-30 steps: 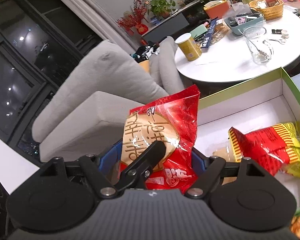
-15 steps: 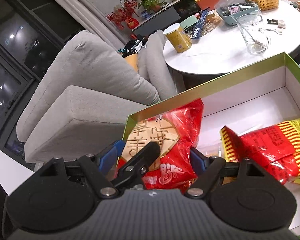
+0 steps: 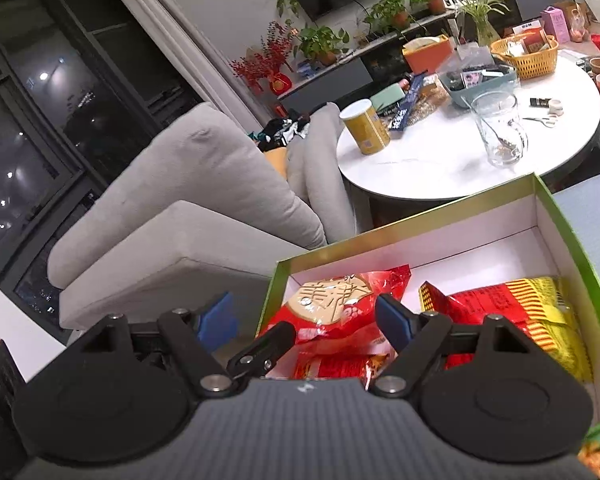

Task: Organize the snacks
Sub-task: 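Lower the cookie bag into the box and open the right gripper, then grasp the green-and-white cracker bag with the right gripper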

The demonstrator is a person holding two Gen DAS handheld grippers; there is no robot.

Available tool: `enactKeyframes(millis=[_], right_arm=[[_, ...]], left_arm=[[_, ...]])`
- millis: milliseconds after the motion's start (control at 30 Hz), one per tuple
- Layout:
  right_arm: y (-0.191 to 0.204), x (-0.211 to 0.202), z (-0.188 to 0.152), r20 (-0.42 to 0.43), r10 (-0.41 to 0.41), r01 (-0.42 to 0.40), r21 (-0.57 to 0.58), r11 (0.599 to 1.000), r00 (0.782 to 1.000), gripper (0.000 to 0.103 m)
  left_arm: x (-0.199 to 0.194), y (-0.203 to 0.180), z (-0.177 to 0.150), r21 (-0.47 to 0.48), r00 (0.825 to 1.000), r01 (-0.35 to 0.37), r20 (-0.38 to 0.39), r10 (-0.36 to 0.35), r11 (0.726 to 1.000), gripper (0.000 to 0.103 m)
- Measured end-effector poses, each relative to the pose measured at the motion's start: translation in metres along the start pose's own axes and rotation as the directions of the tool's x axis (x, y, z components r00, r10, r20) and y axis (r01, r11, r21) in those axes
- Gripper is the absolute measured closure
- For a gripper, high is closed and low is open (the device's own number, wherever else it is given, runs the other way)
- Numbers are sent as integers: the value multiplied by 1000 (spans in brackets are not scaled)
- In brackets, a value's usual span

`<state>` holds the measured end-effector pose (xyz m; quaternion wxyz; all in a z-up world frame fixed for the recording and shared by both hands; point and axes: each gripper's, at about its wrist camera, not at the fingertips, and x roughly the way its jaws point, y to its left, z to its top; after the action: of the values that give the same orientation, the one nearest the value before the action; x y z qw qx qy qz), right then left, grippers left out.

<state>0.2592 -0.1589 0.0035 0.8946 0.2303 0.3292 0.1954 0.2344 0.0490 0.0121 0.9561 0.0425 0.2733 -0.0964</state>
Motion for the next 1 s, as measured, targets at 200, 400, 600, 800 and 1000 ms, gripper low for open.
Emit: enactKeyframes(millis=[200,400,600,800,1000], right_arm=[[-1,-37,-6,13,4,-3,-42,999,1000,47],[-17,-70,-17,20,-31,32,-57,998,999,46],[-52,-96,-35,5,-46,46,-40,998,999,44],[-95,-101,-50,-3,-151,151,13,989,989,44],[-124,-103,-57,-27,-213,214,11,977,977,44]], left_arm=[[-38,-13,-10,-32,1000,24,22,-23,999,52],[-60,-36,-24,-36,999,50,3,-50,998,51],[-68,-66,-42,-41,994,107,-26,-109,993,50],[-63,-101,-58,-34,983,161,-85,-163,986,47],[-50,-137,-70,20,973,184,-143,-179,983,47]])
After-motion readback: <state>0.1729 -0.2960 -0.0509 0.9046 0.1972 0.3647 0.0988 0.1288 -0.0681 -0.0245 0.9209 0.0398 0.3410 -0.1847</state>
